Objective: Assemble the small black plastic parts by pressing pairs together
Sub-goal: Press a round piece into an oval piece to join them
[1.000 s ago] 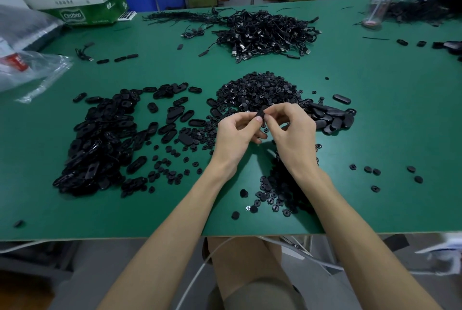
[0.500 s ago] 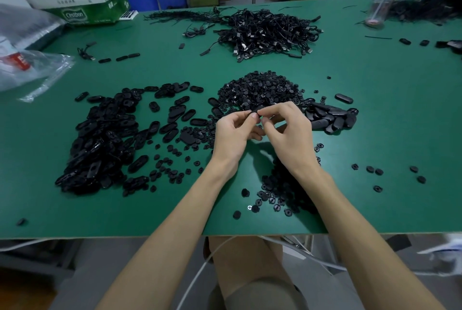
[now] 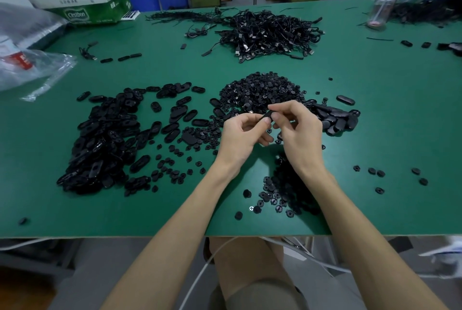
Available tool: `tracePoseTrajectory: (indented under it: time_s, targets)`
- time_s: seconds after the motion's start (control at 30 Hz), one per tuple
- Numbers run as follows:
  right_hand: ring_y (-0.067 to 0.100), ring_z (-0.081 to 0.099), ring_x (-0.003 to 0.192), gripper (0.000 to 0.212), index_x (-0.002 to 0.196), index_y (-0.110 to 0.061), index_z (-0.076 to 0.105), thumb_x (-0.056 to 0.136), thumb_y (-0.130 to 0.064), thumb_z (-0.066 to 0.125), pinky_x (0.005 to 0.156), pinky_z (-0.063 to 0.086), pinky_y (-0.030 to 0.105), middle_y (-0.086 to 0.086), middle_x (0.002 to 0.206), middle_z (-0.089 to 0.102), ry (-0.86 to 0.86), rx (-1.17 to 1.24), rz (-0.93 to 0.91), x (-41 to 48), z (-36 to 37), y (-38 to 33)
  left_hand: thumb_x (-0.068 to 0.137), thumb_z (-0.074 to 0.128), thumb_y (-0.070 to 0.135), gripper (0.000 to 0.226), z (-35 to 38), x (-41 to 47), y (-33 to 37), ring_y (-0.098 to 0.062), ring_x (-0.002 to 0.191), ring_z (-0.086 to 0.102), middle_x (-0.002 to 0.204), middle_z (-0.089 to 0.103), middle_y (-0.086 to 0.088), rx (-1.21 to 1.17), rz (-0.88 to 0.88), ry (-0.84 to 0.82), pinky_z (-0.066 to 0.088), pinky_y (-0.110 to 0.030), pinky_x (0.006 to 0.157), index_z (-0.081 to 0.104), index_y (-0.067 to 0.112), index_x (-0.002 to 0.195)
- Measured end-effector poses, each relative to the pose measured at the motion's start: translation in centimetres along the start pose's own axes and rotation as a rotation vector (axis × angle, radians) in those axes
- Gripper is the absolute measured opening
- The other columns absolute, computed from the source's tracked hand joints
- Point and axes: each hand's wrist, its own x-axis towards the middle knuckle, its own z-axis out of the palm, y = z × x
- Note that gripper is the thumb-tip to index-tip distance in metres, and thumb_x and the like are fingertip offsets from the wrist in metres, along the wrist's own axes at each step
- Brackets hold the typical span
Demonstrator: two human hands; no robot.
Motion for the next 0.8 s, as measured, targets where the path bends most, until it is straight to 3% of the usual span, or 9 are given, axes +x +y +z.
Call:
tracePoseTrajectory:
  time_s: [0.37,0.8]
  targets:
    - [0.01,0.064,0.085,0.016,0.107,-0.014,0.076,0.098,-0.005,0.066,0.081,0.053,0.028,-0.001,0.094,0.07,-0.019,-0.038,-0.035,-0.14,0.0,-0.22,0.099,0.066,0.007,0.008,-0.05,0.16,-0.1,-0.022,0.069,0.068,0.077,0.072,-0.01,-0.027,-0.019,0.003,0.06,-0.03,0.067,0.073,0.001,0.098]
    - [-0.002,0.061,0.085,0.019,0.103,-0.014,0.076,0.094,0.001,0.069,0.074,0.042,0.006,0.002,0.095,0.068,-0.019,-0.135,-0.166,-0.41,0.3,-0.36,0.094,0.063,0.001,0.009,-0.22,0.21,-0.18,-0.019,0.067,0.068,0.075,0.074,-0.007,-0.02,-0.017,0.033,0.061,-0.032,0.072,0.072,0.0,0.096]
